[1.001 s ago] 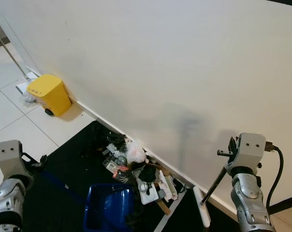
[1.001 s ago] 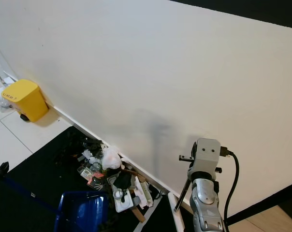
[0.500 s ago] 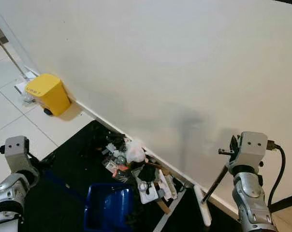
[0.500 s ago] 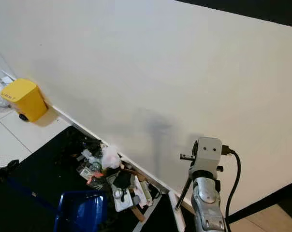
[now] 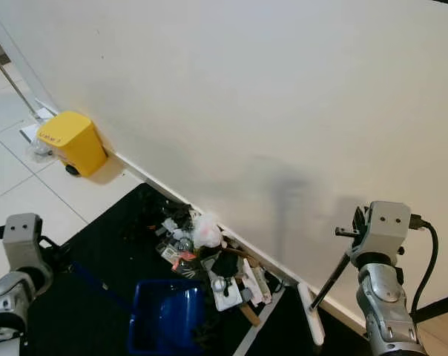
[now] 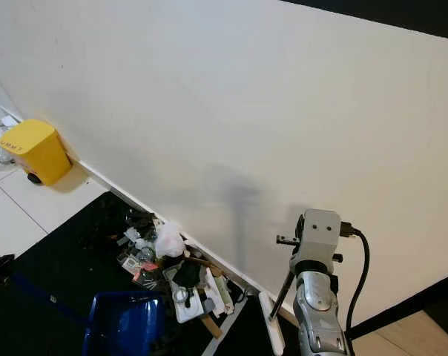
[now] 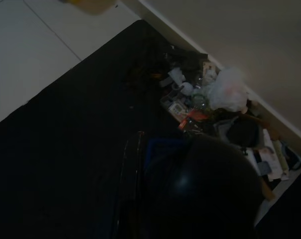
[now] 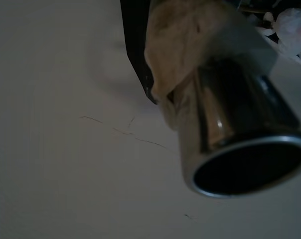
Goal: Sweep floor
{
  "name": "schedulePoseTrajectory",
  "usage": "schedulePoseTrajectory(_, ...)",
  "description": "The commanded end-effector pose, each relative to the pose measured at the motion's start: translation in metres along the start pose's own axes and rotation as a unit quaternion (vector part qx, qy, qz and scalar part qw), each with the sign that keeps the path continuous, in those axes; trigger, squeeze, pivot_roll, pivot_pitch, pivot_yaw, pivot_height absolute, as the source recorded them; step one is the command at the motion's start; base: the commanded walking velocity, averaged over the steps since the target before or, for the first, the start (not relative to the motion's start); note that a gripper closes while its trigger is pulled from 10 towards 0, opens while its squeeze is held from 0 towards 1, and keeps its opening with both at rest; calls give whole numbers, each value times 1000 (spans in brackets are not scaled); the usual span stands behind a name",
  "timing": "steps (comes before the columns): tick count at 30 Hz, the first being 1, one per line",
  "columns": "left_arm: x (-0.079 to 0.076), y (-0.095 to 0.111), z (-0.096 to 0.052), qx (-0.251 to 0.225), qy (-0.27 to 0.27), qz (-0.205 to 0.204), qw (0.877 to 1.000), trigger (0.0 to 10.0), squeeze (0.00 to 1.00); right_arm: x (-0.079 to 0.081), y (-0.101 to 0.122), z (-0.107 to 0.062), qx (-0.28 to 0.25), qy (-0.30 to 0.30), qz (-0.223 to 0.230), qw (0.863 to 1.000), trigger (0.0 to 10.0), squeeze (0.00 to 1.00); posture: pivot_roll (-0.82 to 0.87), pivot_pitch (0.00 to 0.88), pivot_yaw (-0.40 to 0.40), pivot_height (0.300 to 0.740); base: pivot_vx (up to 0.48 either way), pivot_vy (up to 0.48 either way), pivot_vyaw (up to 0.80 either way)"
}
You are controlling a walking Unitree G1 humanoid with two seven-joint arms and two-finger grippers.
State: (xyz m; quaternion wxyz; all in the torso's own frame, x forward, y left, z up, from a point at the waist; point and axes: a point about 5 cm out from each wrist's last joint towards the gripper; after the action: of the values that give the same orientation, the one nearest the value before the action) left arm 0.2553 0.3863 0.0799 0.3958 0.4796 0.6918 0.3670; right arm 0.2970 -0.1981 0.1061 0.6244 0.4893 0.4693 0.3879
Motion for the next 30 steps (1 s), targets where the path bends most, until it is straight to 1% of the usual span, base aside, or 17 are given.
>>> schedulePoseTrajectory(1, 11, -3, -7, 4, 24, 9, 1000, 2824, 0, 0, 3, 2, -8, -5, 3, 1000, 10000, 0, -44, 146, 13, 740, 0, 0, 0)
schedulePoseTrajectory(2, 9, -4, -6, 1, 24, 2, 1000, 10000, 0, 1, 3, 2, -8, -6, 4, 1000, 10000, 0, -44, 146, 13, 740, 0, 0, 0)
schedulePoseTrajectory(5, 7, -6, -4, -6, 23, -7, 1000, 10000, 0, 3, 3, 3, -8, -6, 6, 1000, 10000, 0, -16, 153, 20, 740, 0, 0, 0)
schedulePoseTrajectory(9, -3, -12, 0, -8, 6, -15, 1000, 10000, 0, 6, 7, 8, -15, -9, 15, 1000, 10000, 0, -10, 152, 26, 740, 0, 0, 0)
schedulePoseTrajectory(10, -3, -12, 0, -8, 6, -15, 1000, 10000, 0, 6, 7, 8, -15, -9, 15, 1000, 10000, 0, -10, 152, 26, 740, 0, 0, 0)
schedulePoseTrajectory(11, -11, -12, 5, -15, -11, -24, 1000, 10000, 0, 8, 11, 13, -21, -10, 21, 1000, 10000, 0, -10, 152, 26, 740, 0, 0, 0)
schedulePoseTrajectory(15, -26, -11, 13, -17, -34, -27, 999, 10000, 0, 11, 13, 17, -24, -6, 25, 999, 10000, 0, 3, 152, 35, 740, 0, 0, 0)
schedulePoseTrajectory(16, -31, -10, 18, -11, -14, -30, 999, 10000, 0, 15, 13, 19, -25, 4, 28, 999, 10000, 0, 3, 152, 35, 740, 0, 0, 0)
schedulePoseTrajectory(19, -33, -9, 20, -12, -5, -37, 999, 10000, 0, 18, 13, 20, -25, 11, 29, 999, 10000, 0, 12, 151, 38, 740, 0, 0, 0)
schedulePoseTrajectory(20, -34, -8, 22, -13, -2, -44, 999, 10000, 0, 20, 13, 20, -25, 15, 33, 999, 10000, 0, 12, 151, 41, 740, 0, 0, 0)
schedulePoseTrajectory(21, -41, -4, 25, -16, -10, -65, 998, 10000, 0, 23, 13, 21, -26, 24, 40, 999, 10000, 0, 12, 151, 41, 740, 0, 0, 0)
schedulePoseTrajectory(23, -43, -3, 27, -16, -13, -72, 997, 10000, 0, 24, 13, 21, -26, 27, 41, 998, 10000, 0, 12, 151, 41, 740, 0, 0, 0)
schedulePoseTrajectory(24, -48, -2, 29, -12, -15, -64, 998, 10000, 0, 26, 12, 22, -24, 28, 39, 999, 10000, 0, 12, 151, 41, 740, 0, 0, 0)
schedulePoseTrajectory(25, -48, -2, 29, -12, -15, -64, 998, 10000, 0, 26, 12, 22, -24, 28, 39, 999, 10000, 0, 12, 151, 41, 740, 0, 0, 0)
schedulePoseTrajectory(28, -56, -2, 34, -6, -14, -72, 997, 10000, 0, 28, 7, 22, -17, 31, 34, 999, 10000, 0, 12, 151, 41, 740, 0, 0, 0)
schedulePoseTrajectory(30, -66, -1, 38, -4, -28, -72, 997, 10000, 0, 31, 5, 21, -15, 35, 28, 999, 10000, 0, 16, 153, 44, 740, 0, 0, 0)
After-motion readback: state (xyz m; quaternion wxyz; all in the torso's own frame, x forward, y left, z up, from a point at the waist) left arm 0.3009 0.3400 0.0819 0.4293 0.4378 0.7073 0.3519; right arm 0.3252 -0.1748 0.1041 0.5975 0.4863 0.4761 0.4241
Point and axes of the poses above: a point about 5 cm out from each wrist's last joint towards the gripper, its own z axis pointing out of the wrist towards the gripper, its own y axis along the axis of the wrist's last joint, x = y × z, and after that the axes turned 10 degrees about -z, right-handed
